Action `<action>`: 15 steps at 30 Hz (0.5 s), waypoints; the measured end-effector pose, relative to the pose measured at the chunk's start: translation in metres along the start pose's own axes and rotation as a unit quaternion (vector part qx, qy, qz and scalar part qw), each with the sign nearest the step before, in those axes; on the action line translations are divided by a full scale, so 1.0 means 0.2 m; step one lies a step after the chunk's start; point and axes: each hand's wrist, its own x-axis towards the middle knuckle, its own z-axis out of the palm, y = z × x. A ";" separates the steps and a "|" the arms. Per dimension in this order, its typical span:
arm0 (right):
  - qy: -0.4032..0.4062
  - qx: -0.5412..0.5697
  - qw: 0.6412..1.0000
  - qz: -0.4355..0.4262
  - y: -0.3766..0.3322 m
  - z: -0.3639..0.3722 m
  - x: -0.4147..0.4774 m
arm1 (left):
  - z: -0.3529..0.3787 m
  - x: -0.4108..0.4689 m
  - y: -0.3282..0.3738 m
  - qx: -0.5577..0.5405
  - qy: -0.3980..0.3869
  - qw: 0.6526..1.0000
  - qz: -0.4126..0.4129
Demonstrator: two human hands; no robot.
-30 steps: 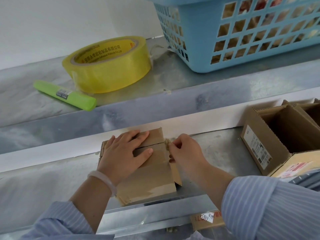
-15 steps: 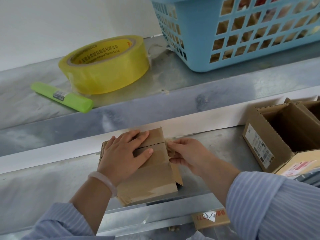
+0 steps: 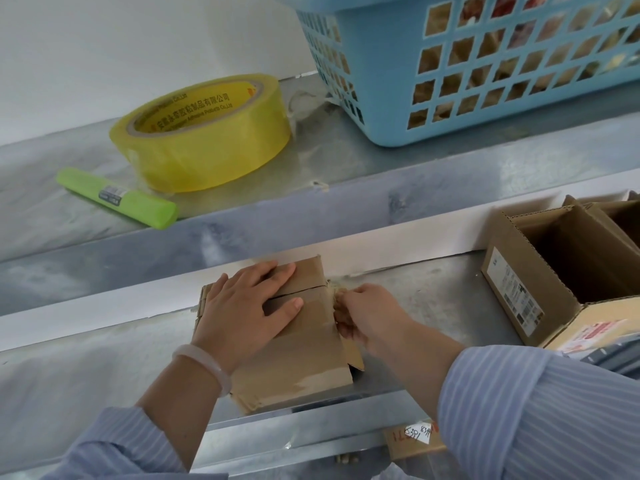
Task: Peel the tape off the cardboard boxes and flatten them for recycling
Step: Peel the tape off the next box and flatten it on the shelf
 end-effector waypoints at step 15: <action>-0.002 -0.033 0.994 -0.106 0.05 -0.07 -0.04 | 0.01 0.00 -0.02 -0.003 0.003 1.000 0.000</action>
